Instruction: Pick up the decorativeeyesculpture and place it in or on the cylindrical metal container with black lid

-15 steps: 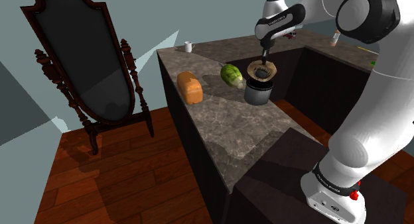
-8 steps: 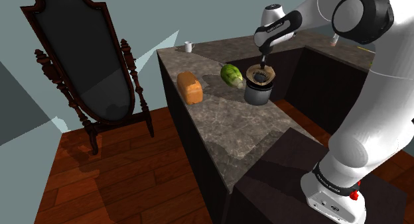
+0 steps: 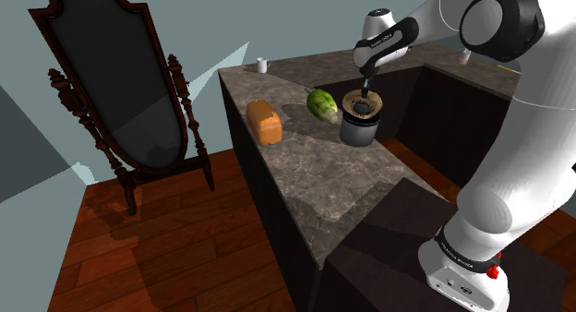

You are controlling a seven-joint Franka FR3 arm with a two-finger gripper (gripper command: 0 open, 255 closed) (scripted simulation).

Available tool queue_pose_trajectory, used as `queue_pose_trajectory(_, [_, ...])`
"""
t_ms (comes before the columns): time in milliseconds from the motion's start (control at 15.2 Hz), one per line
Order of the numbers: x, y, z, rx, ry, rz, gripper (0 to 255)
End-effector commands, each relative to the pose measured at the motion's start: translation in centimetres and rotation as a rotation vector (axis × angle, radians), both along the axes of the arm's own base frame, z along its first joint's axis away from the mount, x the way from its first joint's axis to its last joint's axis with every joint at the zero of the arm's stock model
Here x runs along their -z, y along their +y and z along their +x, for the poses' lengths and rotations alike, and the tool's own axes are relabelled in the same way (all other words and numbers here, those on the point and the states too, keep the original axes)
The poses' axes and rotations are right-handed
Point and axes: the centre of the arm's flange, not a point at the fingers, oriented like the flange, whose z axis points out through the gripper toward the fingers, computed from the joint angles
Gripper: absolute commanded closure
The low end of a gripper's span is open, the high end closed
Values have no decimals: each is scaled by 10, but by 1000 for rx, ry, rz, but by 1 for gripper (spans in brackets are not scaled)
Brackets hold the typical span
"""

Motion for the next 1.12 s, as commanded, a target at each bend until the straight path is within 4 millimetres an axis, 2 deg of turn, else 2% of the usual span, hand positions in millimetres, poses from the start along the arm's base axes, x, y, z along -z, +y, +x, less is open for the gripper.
queue_pose_trajectory(0, [7, -1, -1, 2, 12, 5, 0])
queue_pose_trajectory(330, [6, -1, -2, 2, 12, 5, 0])
queue_pose_trajectory(594, [-42, 13, -6, 2, 12, 5, 0])
queue_pose_trajectory(1056, [-42, 13, -6, 2, 12, 5, 0])
